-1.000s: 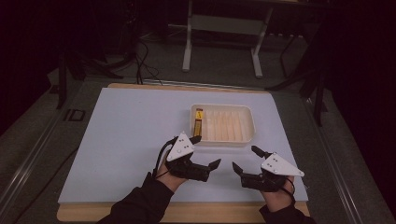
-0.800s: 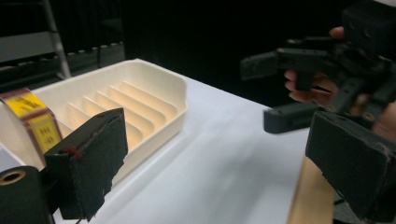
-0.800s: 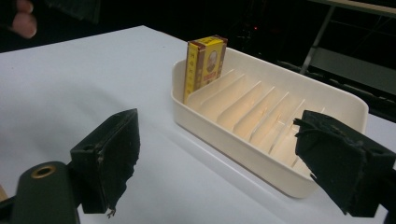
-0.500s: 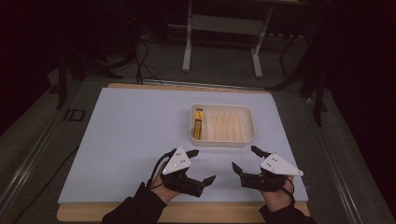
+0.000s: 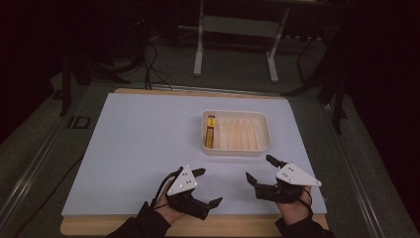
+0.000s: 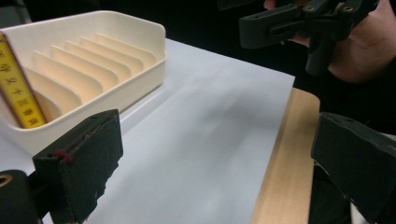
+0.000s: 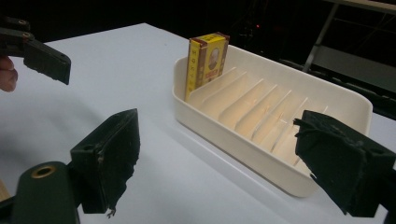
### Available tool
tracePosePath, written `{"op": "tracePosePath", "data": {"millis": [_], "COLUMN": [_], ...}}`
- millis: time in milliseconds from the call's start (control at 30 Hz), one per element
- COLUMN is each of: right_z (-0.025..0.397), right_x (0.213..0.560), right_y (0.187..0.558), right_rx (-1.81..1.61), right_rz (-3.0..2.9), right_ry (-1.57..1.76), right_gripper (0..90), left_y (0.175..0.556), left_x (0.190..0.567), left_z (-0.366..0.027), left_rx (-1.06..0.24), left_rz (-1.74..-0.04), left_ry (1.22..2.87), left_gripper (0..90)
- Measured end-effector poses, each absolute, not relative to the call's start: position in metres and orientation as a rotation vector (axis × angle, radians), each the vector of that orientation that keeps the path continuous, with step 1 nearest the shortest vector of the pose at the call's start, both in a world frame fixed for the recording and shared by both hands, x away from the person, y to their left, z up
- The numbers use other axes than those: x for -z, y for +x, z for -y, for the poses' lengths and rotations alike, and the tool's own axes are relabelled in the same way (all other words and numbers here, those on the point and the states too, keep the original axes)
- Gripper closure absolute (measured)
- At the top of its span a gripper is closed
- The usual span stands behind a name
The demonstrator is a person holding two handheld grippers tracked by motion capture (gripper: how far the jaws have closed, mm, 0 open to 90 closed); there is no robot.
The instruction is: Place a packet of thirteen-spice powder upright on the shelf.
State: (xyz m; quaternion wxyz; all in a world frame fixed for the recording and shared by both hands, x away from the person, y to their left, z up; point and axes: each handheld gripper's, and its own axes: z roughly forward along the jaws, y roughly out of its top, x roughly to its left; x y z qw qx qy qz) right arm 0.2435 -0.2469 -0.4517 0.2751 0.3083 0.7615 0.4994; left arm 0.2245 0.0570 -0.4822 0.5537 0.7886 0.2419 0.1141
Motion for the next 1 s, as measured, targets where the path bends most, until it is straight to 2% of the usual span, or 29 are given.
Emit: {"op": "tracePosePath", "data": {"millis": [300, 633, 1000], "right_z": [0.245, 0.245, 0.243], "right_x": [0.454, 0.459, 0.465], "right_y": [0.244, 0.243, 0.243], "right_rx": [-1.338, -1.328, -1.316], "right_rz": [-2.063, -2.095, -2.135], "right_ry": [0.83, 0.816, 0.804], "right_gripper": [13.7, 13.7, 13.8], "left_y": [0.224, 0.222, 0.224], "left_x": [0.497, 0.506, 0.51], "left_z": [-0.06, -0.06, -0.061], "left_rx": [-0.312, -0.299, -0.3], "left_rz": [-0.494, -0.459, -0.48], "left_ry": [1.899, 1.889, 1.862], "left_gripper": [3.3, 3.4, 3.5]}}
